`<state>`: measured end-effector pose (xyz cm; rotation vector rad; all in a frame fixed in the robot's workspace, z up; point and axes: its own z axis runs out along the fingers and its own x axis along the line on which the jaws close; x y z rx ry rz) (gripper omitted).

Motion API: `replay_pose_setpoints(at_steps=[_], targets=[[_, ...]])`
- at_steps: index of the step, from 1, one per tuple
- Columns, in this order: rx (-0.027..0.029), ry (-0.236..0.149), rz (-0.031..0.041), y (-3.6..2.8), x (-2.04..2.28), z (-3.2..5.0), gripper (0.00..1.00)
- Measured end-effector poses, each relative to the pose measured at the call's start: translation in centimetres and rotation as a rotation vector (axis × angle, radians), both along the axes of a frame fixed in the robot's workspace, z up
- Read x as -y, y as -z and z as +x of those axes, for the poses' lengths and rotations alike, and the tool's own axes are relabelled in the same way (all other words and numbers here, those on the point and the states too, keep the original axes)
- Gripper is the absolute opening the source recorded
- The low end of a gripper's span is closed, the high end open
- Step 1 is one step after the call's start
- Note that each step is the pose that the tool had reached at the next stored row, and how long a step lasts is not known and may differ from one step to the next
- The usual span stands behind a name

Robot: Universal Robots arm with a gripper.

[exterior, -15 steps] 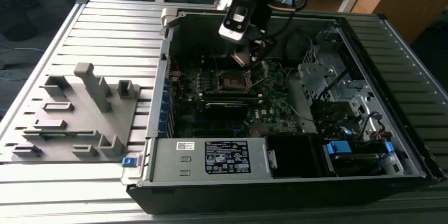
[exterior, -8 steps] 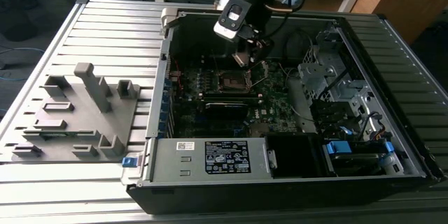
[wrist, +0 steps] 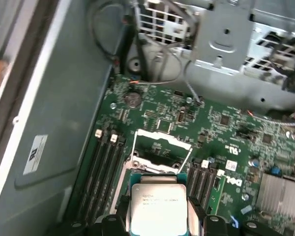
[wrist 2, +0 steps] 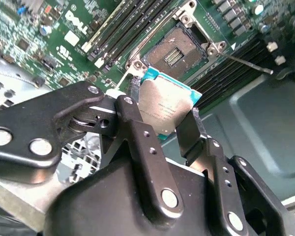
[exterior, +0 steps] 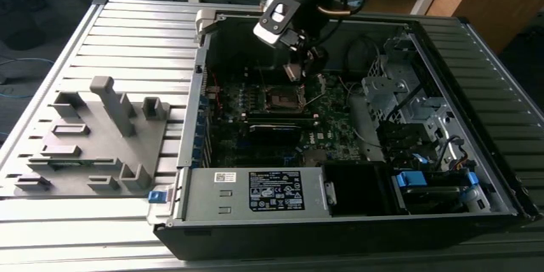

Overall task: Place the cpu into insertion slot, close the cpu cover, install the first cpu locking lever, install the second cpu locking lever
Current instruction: 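Place the cpu into insertion slot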

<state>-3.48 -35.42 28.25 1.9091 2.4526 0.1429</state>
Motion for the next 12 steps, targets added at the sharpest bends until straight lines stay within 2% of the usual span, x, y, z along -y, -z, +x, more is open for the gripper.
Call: replay_pose_setpoints(at_steps=[8,12], targets=[[-0.0001,0.144,-0.0001,0.03,0.0,-0.01,0.54],[0.0,0.152,0.0,0.04,0.0,-0.02,0.54]])
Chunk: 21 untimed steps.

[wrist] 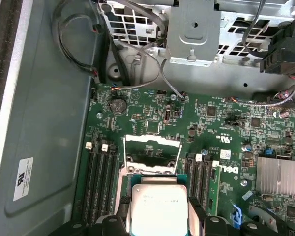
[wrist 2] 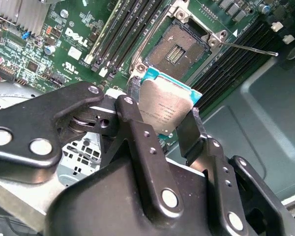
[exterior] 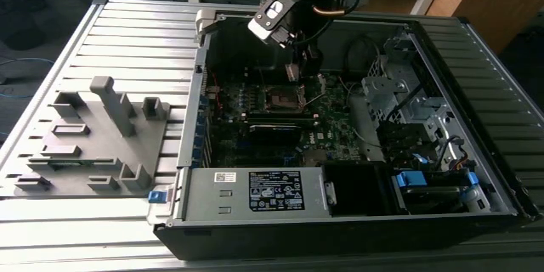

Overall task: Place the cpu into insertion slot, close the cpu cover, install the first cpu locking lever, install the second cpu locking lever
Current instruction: 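Place the cpu into insertion slot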

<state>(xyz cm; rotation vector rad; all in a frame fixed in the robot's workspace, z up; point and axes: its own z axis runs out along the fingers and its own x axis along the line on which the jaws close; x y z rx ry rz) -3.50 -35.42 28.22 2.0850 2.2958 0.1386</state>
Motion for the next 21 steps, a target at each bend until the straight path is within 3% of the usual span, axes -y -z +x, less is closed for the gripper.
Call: replay_pose_setpoints(at_steps=[12,17,21], targets=[[0.0,0.001,0.0,0.0,0.0,0.0,0.54],[0.0,0.05,0.0,0.01,0.0,-0.12,0.54],[0.0,0.055,0.0001,0.01,0.0,-0.12,0.54]])
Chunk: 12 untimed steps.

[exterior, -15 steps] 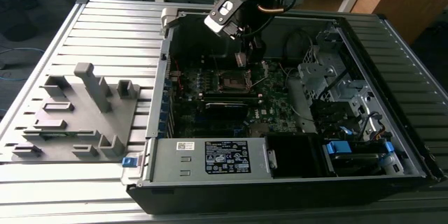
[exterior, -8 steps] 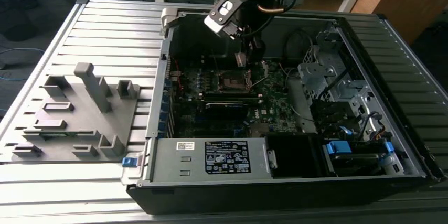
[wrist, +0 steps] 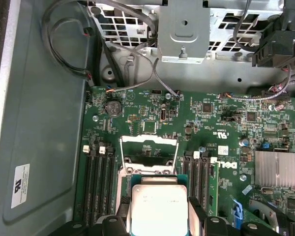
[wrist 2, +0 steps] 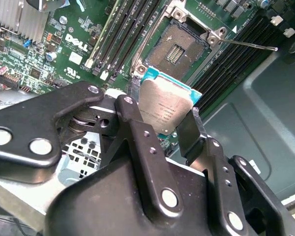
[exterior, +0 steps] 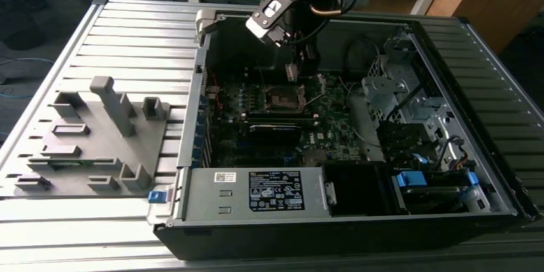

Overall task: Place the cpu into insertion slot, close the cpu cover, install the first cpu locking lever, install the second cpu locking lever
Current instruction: 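Place the cpu into insertion slot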

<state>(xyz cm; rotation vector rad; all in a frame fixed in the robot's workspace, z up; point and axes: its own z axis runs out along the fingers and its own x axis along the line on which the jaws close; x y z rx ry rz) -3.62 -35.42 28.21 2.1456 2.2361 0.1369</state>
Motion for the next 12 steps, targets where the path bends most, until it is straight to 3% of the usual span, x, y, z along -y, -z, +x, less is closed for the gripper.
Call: replay_pose_setpoints(at_steps=[3,5,12], targets=[[-0.0008,0.0,0.0,0.0,0.0,0.0,0.54],[-0.0142,0.0,-0.0001,0.01,-0.01,0.0,0.54],[-0.0206,0.0,0.0,0.01,0.0,0.0,0.54]])
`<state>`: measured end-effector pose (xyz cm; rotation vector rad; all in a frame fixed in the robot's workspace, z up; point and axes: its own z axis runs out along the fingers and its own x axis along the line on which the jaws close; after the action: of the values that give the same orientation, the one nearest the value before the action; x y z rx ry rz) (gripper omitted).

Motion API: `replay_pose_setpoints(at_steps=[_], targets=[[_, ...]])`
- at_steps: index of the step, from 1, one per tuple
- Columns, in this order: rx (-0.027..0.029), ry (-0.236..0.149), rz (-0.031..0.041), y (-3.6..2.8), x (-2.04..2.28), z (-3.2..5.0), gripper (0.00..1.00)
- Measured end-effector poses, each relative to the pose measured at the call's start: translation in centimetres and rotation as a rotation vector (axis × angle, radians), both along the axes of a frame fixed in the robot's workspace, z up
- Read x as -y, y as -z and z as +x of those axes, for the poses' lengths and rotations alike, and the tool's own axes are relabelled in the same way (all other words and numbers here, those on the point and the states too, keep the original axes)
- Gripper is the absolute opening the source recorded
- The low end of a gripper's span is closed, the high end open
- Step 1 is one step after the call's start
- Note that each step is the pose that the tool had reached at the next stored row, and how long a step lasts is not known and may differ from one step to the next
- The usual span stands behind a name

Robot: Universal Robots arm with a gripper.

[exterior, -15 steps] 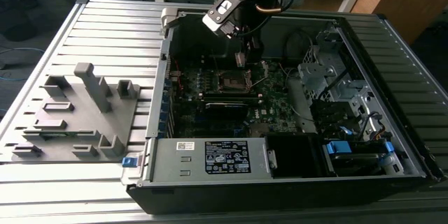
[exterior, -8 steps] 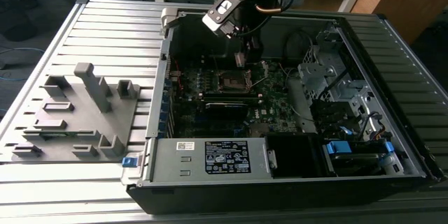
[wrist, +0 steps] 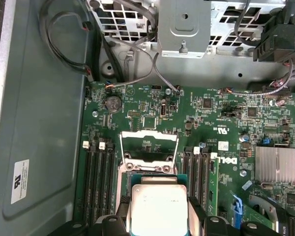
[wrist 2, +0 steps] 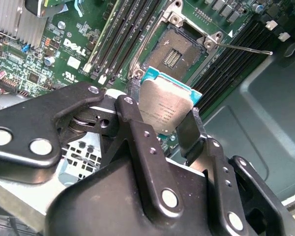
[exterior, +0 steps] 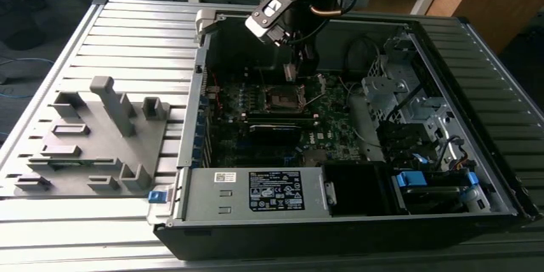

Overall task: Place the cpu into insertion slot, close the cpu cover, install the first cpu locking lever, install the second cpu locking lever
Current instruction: 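Place the cpu into insertion slot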

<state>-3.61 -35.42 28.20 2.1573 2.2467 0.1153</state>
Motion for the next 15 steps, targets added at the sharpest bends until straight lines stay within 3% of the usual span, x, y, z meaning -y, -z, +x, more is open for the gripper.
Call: replay_pose_setpoints(at_steps=[15], targets=[[-0.0009,0.0,0.0004,0.4,0.0,-0.12,0.54]])
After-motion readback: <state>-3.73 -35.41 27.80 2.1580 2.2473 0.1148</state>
